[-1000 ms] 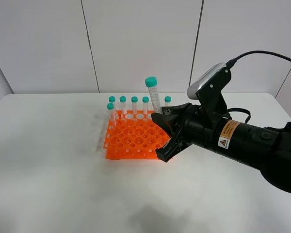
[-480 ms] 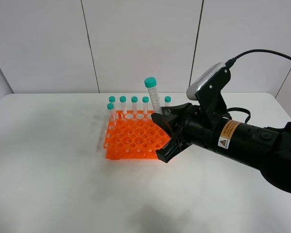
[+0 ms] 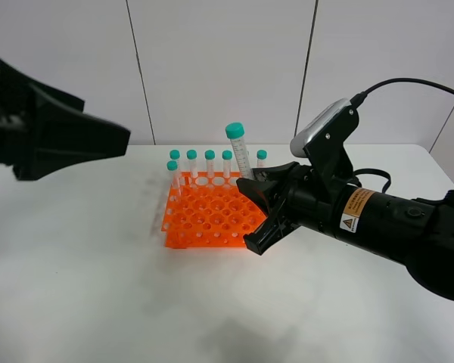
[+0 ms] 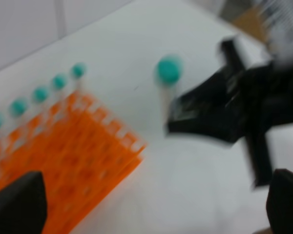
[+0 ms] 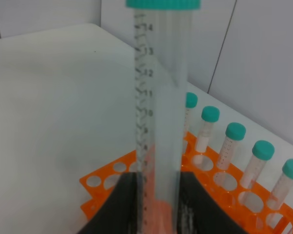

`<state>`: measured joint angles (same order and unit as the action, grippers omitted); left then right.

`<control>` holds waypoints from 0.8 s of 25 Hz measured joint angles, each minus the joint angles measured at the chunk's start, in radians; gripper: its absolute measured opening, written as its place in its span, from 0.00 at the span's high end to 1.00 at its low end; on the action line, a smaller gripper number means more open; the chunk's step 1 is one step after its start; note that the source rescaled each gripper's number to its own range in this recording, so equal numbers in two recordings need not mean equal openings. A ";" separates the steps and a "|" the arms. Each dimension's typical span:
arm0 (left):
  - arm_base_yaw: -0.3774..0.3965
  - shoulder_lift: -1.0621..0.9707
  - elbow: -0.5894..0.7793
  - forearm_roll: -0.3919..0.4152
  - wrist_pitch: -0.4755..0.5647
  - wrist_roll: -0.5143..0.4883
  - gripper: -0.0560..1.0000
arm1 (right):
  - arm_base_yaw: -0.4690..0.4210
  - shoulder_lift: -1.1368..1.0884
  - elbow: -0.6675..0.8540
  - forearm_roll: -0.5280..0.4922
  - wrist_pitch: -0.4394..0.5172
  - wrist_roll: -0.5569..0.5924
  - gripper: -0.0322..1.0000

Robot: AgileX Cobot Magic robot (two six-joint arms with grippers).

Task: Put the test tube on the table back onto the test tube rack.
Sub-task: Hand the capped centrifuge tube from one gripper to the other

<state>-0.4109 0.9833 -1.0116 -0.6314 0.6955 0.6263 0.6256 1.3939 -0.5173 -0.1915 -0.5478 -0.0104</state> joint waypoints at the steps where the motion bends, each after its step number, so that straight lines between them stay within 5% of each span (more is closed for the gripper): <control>1: 0.000 0.028 -0.021 -0.049 -0.003 0.044 0.00 | 0.000 0.000 0.000 0.000 0.000 0.000 0.95; 7: -0.001 0.169 -0.083 -0.233 -0.030 0.200 0.00 | 0.000 0.000 0.000 0.000 0.003 0.000 0.95; 20: -0.190 0.380 -0.084 -0.248 -0.234 0.250 0.00 | 0.000 0.000 0.000 0.000 0.052 0.000 0.95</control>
<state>-0.6010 1.3629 -1.0952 -0.8796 0.4612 0.8759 0.6256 1.3939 -0.5173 -0.1915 -0.4958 -0.0104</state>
